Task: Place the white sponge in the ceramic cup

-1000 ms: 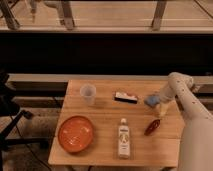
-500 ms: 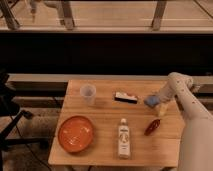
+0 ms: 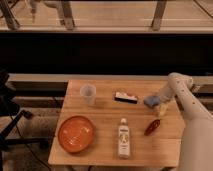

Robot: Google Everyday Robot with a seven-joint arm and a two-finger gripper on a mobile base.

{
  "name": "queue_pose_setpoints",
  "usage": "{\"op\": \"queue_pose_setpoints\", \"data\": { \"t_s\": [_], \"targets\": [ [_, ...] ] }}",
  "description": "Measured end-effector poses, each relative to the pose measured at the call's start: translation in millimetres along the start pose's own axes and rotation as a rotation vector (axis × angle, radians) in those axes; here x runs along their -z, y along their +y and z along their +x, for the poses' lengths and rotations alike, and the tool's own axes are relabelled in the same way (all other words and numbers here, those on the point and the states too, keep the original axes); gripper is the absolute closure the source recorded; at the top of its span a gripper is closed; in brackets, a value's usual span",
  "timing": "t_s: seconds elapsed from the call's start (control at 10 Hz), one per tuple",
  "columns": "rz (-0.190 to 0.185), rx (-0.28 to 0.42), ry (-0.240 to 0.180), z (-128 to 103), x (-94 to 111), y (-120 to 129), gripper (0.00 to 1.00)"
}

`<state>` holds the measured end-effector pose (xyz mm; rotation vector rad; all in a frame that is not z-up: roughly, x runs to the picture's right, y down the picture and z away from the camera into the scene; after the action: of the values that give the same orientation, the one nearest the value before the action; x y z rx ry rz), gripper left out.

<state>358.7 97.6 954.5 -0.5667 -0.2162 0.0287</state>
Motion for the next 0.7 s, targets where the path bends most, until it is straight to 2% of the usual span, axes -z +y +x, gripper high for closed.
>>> {"op": "queue_pose_setpoints", "data": {
  "t_s": [0.7],
  "targets": [
    [-0.002, -0.004, -0.001, 1.0, 2.9, 1.6, 0.14]
  ]
}}
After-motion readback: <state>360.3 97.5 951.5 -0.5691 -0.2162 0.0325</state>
